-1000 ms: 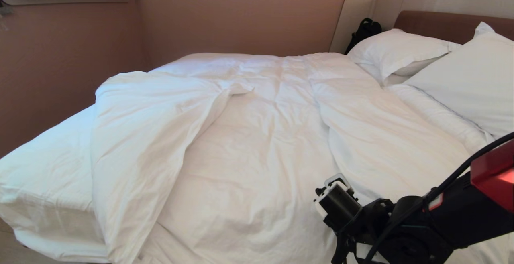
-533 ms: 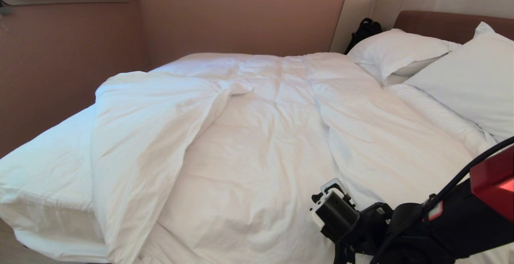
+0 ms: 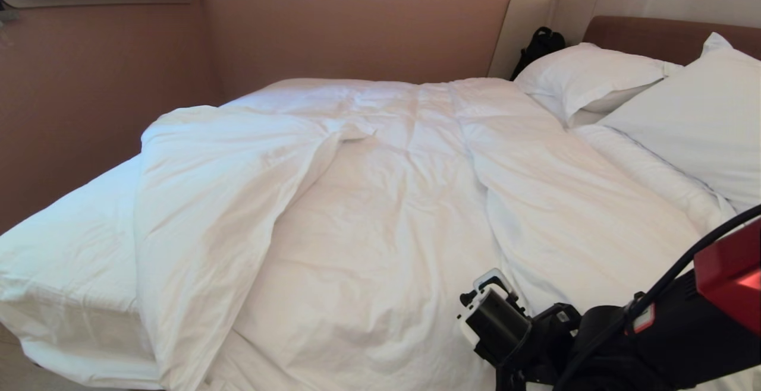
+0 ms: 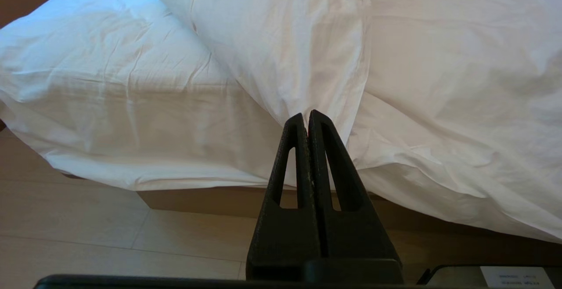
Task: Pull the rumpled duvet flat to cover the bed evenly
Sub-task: Flatten the corners of the folded blanket
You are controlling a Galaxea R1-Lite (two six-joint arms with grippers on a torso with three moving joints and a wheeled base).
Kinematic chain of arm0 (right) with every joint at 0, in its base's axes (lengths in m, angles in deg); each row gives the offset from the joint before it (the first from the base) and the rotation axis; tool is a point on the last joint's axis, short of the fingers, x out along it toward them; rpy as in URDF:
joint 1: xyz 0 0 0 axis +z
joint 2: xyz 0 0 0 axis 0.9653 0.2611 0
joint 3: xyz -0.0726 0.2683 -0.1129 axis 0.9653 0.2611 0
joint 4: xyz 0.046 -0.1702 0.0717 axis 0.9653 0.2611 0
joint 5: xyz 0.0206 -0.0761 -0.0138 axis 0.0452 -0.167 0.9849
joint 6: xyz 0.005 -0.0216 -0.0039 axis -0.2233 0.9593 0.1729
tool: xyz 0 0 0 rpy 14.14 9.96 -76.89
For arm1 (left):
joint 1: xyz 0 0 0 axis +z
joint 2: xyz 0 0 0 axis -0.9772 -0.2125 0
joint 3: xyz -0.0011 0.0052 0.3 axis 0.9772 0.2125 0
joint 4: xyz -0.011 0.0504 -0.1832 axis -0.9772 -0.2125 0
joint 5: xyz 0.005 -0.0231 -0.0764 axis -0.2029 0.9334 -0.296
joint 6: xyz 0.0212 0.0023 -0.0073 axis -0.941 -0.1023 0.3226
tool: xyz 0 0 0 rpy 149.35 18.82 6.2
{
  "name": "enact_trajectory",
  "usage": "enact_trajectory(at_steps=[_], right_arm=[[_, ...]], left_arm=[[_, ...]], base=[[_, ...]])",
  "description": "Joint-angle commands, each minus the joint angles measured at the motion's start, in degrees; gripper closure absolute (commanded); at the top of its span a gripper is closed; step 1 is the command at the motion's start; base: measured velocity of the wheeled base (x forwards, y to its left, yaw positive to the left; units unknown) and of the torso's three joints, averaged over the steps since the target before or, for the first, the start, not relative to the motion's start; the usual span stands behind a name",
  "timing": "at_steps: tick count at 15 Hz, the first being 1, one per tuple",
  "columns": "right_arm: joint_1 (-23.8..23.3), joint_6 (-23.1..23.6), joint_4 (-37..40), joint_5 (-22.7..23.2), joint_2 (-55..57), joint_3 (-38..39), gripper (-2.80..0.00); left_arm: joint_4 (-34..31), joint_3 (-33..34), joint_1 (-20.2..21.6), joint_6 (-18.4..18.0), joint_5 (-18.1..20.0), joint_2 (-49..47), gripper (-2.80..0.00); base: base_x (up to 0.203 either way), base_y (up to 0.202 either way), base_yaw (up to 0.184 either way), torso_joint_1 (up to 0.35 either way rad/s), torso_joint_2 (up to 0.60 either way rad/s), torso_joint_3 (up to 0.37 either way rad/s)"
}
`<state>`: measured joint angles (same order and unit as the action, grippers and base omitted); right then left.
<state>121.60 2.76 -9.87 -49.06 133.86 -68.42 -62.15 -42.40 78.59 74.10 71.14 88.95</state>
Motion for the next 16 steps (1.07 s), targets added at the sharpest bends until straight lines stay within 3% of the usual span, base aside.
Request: enact_trajectory(at_steps=[1, 7, 11, 16], right_arm=[[0.19, 0.04, -0.08, -0.26, 0.57, 0.50, -2.80], [1.78, -1.28, -0.52, -1.05, 4.00, 0.50, -2.80], [1.78, -1.63, -0.61, -6.15, 4.70, 0.65, -2.80], [1.69, -1.63, -0.52, -6.33, 4.44, 0.50, -2.80]], left_arm=[[-0.05, -0.01, 0.03, -0.04, 0.00, -0.06, 0.00], [-0.05, -0.01, 0.03, -0.04, 0.00, -0.06, 0.00], [-0.05, -0.01, 0.03, -0.04, 0.00, -0.04, 0.00], [-0.05, -0.01, 0.03, -0.04, 0.00, -0.06, 0.00]], base=[[0.000, 0.000, 0.000, 0.000, 0.00, 0.000], [0.000, 0.000, 0.000, 0.000, 0.00, 0.000], [0.000, 0.000, 0.000, 0.000, 0.00, 0.000], [0.000, 0.000, 0.000, 0.000, 0.00, 0.000]])
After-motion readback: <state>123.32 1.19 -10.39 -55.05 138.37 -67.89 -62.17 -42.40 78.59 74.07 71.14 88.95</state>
